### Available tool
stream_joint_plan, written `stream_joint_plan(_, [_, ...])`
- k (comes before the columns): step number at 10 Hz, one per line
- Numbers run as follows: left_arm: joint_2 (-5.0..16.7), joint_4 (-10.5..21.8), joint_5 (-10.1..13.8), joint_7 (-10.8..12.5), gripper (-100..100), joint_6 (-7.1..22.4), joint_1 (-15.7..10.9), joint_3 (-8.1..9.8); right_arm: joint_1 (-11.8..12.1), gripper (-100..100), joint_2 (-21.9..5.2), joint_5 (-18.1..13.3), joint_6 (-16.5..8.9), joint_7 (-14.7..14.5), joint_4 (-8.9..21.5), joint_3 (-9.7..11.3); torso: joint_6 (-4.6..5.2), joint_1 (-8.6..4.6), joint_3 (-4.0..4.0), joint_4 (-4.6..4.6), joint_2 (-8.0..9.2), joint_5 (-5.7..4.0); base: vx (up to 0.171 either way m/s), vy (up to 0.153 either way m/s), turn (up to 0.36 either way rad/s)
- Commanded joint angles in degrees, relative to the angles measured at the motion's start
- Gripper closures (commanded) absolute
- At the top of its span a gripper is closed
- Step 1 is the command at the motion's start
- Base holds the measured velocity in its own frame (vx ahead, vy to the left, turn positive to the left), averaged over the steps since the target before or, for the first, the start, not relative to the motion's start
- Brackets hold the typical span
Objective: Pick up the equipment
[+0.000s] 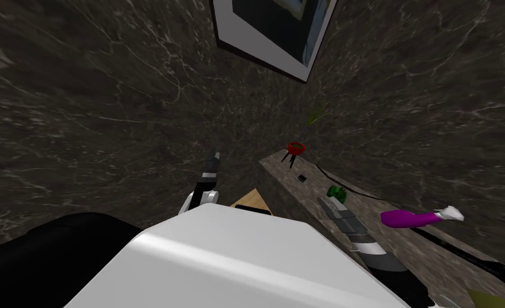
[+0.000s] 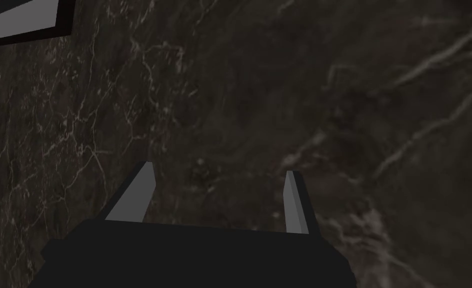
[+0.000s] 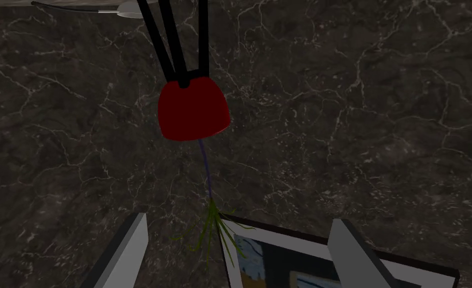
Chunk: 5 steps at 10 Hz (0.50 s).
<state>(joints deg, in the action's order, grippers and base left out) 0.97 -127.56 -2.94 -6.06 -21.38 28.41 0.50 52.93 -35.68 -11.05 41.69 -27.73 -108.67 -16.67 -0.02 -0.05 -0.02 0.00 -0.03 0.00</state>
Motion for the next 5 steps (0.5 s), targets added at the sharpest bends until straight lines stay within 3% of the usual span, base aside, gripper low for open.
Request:
stream_joint_plan(1, [0.0,0.0,0.0,0.0,0,0.0,0.0,0.00,0.5,-100,-1.1,-0.5,0.0,-2.3,1.4,0.0,0.00,0.00,0.00,0.00,0.00,0.00,0.005,-0.009,0.185])
stream_joint_plan(2, [0.0,0.0,0.0,0.0,0,0.0,0.0,0.01,2.6,-100,-3.8,-1.1,0.1,-4.1,3.2,-0.6,0.07,-0.01,0.00,0.00,0.00,-0.01,0.006,0.001,0.366])
stream_joint_plan(3, [0.0,0.0,0.0,0.0,0,0.0,0.0,0.00,2.6,-100,-3.8,-1.1,0.1,-5.2,3.5,-0.6,0.01,-0.01,0.00,0.00,-0.01,0.00,0.005,-0.008,0.282])
stream_joint_plan(4, [0.0,0.0,0.0,0.0,0,0.0,0.0,0.01,4.7,-100,-6.4,-1.7,0.3,-6.9,5.7,-1.1,0.05,-0.02,-0.01,0.00,-0.02,-0.02,0.004,-0.005,0.422])
stream_joint_plan(5, [0.0,0.0,0.0,0.0,0,0.0,0.0,0.00,4.7,-100,-6.5,-1.7,0.3,-8.2,5.7,-1.1,0.01,-0.03,-0.01,0.00,-0.02,-0.01,0.004,-0.012,0.223])
